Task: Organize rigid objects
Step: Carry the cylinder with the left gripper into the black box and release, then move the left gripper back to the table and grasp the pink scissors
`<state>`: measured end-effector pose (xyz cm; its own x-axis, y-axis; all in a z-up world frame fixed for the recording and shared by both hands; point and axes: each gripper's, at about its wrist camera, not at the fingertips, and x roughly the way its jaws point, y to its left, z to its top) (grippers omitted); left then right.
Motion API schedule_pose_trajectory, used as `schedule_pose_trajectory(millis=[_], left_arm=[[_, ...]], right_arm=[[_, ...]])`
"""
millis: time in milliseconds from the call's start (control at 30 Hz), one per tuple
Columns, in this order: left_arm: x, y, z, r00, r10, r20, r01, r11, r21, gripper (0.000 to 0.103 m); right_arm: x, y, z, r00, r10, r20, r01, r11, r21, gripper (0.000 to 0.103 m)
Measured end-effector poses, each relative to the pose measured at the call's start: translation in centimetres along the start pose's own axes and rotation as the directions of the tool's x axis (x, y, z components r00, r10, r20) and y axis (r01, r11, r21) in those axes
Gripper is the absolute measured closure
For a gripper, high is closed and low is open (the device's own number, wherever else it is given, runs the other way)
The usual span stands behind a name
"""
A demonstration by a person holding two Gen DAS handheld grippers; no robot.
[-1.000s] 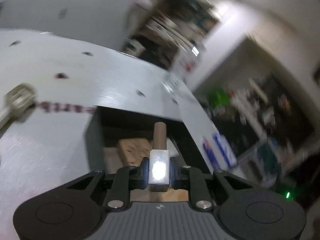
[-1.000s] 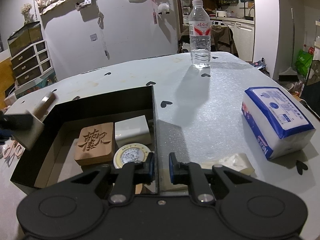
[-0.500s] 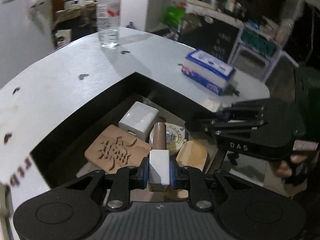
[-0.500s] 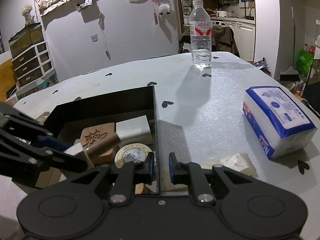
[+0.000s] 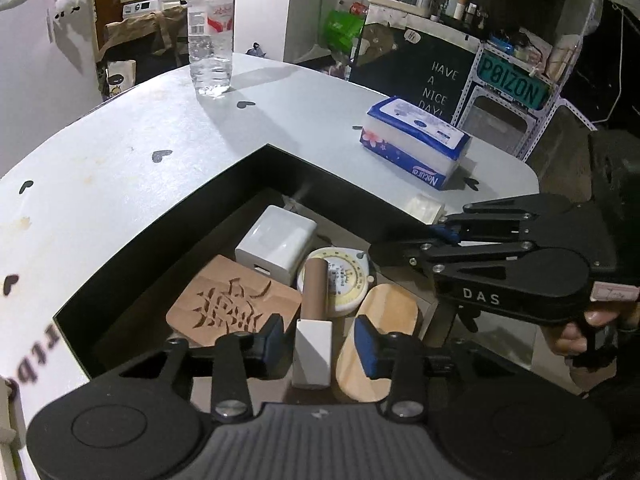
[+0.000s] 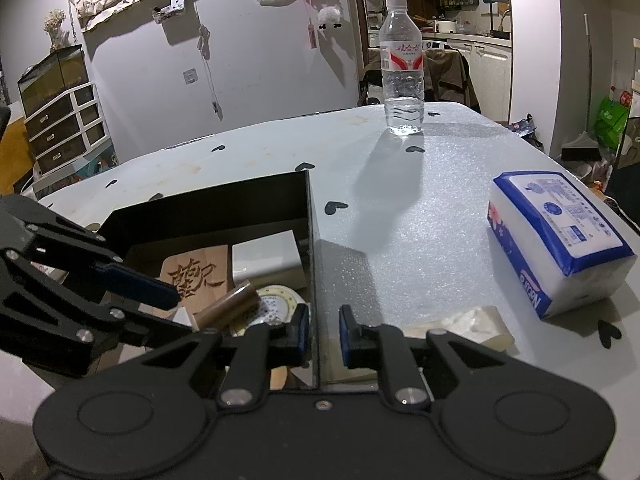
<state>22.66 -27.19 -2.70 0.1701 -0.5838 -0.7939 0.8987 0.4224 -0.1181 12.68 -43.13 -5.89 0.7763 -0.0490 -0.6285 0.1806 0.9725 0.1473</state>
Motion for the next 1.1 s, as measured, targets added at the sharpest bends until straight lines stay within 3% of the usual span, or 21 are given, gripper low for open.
schedule_pose_trajectory(millis=[200, 400, 633, 833, 967, 1100], left_arm=[[-1.2, -0.6, -0.3, 1.0, -0.027, 0.015, 0.027, 1.0, -0.012, 0.033], [-2.5, -0.9, -0.8, 0.999, -0.002, 0.05, 0.004, 0.999, -0.038, 0.015], [-4.8, -0.7, -2.1, 0.994, 0.014, 0.112, -0.004, 0.996, -0.092, 0.011], [-7.3, 0.2, -4.3, 0.981, 0.083, 0.173, -0.051, 0.983, -0.179, 0.01], [-9.1, 1.4, -6.4, 0.965, 0.15, 0.214, -0.088, 0.958, -0.274, 0.009], [-10.3, 2.9, -8.9, 0.945, 0.24, 0.224, -0.139, 0.911, -0.387, 0.009]], right_arm=[[-0.1, 0.1, 0.0, 1.0, -0.004, 0.0, 0.004, 1.0, -0.001, 0.087], [-0.4, 0.3, 0.0, 1.0, -0.011, 0.004, 0.011, 1.0, -0.009, 0.088], [-1.2, 0.5, 0.1, 1.0, -0.019, 0.012, 0.019, 1.0, -0.015, 0.094], [-1.9, 0.6, 0.2, 1.0, -0.02, 0.023, 0.02, 1.0, -0.016, 0.098], [-1.8, 0.8, 0.3, 0.999, -0.035, 0.014, 0.035, 0.999, -0.016, 0.099], [-1.7, 1.0, 0.4, 0.999, -0.048, 0.012, 0.048, 0.999, -0.014, 0.099]])
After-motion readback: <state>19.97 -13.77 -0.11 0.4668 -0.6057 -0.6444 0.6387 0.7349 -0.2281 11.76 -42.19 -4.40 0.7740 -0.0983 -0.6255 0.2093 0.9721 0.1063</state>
